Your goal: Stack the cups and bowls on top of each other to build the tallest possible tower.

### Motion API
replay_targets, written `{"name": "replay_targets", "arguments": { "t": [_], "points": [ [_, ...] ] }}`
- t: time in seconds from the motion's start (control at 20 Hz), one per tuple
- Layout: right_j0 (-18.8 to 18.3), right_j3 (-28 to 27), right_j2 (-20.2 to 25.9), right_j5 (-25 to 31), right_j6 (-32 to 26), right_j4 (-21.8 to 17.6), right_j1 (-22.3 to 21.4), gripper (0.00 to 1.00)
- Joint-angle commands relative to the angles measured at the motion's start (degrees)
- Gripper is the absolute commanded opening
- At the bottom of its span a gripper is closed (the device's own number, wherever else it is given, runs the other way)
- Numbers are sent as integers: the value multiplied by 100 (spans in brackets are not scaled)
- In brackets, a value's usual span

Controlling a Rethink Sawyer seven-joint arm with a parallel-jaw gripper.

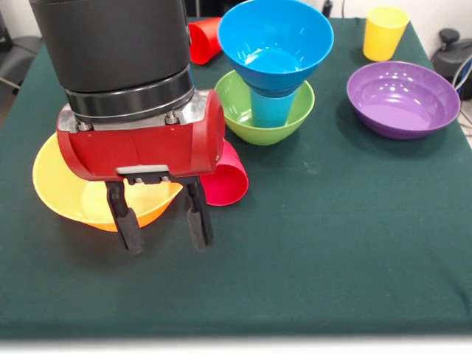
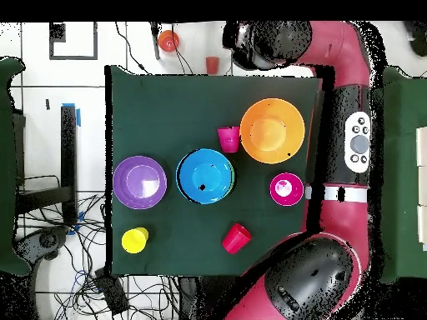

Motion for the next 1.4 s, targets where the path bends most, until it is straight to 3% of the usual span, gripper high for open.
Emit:
{"name": "replay_targets", "arguments": {
  "t": [0.05, 0.3, 0.65, 1.4],
  "points": [
    [94, 329, -666, 24, -226, 79, -251, 100],
    [51, 660, -853, 278, -219, 304, -484, 100],
    [76, 880, -1098, 202, -198, 526, -717, 100],
    [-3, 1647, -1361, -788, -257, 672, -608, 100]
  ]
}}
